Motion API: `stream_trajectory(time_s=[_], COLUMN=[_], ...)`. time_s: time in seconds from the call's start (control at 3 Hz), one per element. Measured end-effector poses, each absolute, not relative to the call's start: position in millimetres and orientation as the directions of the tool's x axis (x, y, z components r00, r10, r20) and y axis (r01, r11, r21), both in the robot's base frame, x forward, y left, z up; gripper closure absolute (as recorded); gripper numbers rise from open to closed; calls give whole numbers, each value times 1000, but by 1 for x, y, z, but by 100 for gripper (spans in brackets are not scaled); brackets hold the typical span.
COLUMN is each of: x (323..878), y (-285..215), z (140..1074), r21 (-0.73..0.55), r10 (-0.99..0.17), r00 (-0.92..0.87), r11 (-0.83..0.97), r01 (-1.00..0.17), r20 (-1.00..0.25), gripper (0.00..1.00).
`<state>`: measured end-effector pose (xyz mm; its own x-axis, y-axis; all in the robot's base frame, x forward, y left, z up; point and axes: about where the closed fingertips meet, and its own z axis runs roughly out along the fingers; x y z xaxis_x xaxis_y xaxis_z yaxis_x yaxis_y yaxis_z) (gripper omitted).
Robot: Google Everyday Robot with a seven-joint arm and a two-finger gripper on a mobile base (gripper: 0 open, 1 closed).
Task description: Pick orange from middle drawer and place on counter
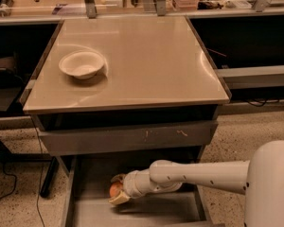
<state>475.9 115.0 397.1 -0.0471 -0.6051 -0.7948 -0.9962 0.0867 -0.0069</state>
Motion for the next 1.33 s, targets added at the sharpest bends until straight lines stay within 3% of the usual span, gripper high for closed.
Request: stream_trajectory(time_s=[0.33,1.0,1.33], x=[470,443,454], y=[99,20,13], z=[428,521,550], r21=[-14,-58,-135], r10=[-588,-619,-649], r00=[-81,-193,-143], r11=[155,362,358], r01=[-988,-930,-924], r20=[-805,-761,-747], gripper=[100,100,100])
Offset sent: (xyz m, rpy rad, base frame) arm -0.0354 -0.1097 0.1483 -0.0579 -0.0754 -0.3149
